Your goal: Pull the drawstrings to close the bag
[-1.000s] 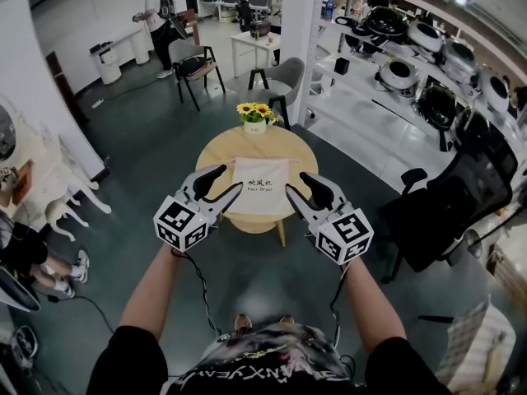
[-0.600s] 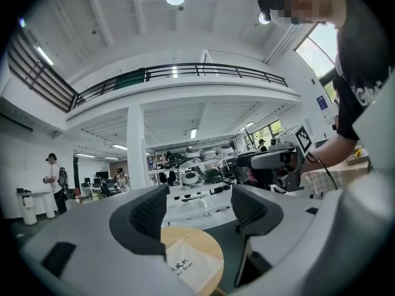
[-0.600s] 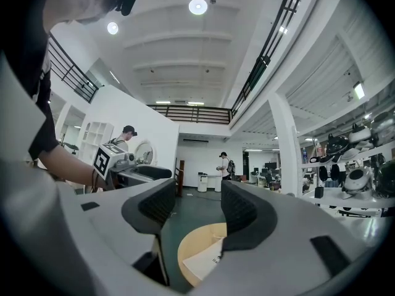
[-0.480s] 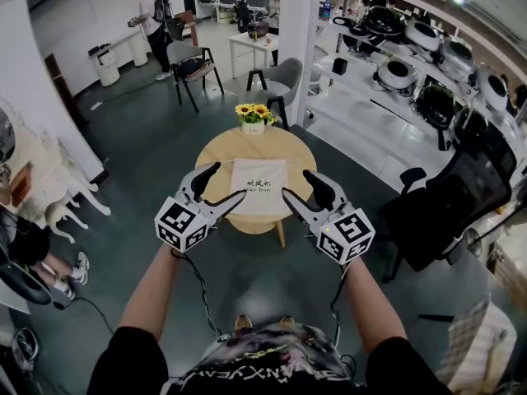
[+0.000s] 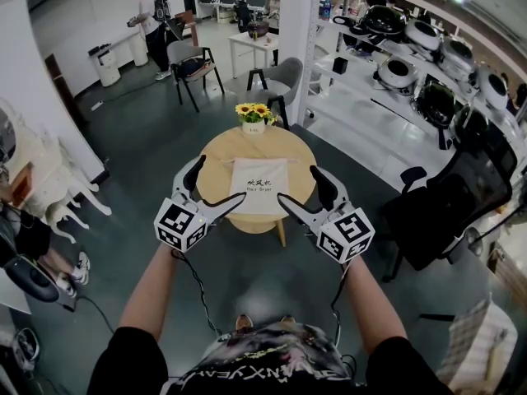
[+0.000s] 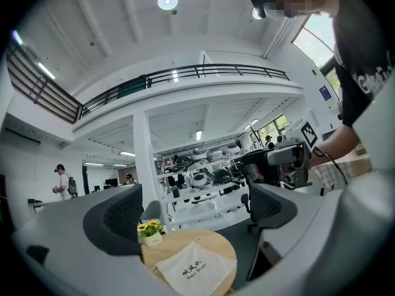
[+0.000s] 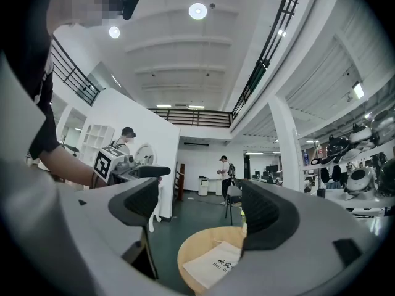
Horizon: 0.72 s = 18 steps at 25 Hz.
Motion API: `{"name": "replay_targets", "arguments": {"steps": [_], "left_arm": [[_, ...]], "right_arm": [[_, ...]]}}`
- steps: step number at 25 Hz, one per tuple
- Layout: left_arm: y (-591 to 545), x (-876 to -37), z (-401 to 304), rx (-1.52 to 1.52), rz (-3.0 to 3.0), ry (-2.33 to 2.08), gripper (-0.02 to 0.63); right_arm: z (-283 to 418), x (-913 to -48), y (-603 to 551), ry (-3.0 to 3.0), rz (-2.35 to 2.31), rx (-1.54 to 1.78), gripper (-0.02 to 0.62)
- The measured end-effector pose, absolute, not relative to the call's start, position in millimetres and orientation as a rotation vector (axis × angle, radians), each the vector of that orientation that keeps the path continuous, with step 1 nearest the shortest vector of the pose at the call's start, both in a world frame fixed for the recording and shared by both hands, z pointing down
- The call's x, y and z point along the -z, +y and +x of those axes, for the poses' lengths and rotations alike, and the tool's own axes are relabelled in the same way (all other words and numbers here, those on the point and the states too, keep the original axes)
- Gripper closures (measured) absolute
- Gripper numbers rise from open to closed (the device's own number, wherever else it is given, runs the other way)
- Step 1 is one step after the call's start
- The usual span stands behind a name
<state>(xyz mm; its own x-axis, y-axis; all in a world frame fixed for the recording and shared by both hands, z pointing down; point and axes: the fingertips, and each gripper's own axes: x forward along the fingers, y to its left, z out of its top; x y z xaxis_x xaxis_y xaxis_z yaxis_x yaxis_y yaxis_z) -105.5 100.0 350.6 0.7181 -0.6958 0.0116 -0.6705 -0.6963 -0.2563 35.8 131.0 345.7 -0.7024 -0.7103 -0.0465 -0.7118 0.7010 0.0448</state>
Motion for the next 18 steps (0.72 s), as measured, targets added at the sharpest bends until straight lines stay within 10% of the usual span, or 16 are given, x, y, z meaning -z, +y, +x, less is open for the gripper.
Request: {"name": "replay_targets", "arguments": {"steps": [18], "left_arm": [[102.3,-354.3,-110.5,0.191,-2.618,1.121,0.018]], "right_arm": [[42.0,-346.5,129.6,2.821,-1.26,-0.126,0.011]]}}
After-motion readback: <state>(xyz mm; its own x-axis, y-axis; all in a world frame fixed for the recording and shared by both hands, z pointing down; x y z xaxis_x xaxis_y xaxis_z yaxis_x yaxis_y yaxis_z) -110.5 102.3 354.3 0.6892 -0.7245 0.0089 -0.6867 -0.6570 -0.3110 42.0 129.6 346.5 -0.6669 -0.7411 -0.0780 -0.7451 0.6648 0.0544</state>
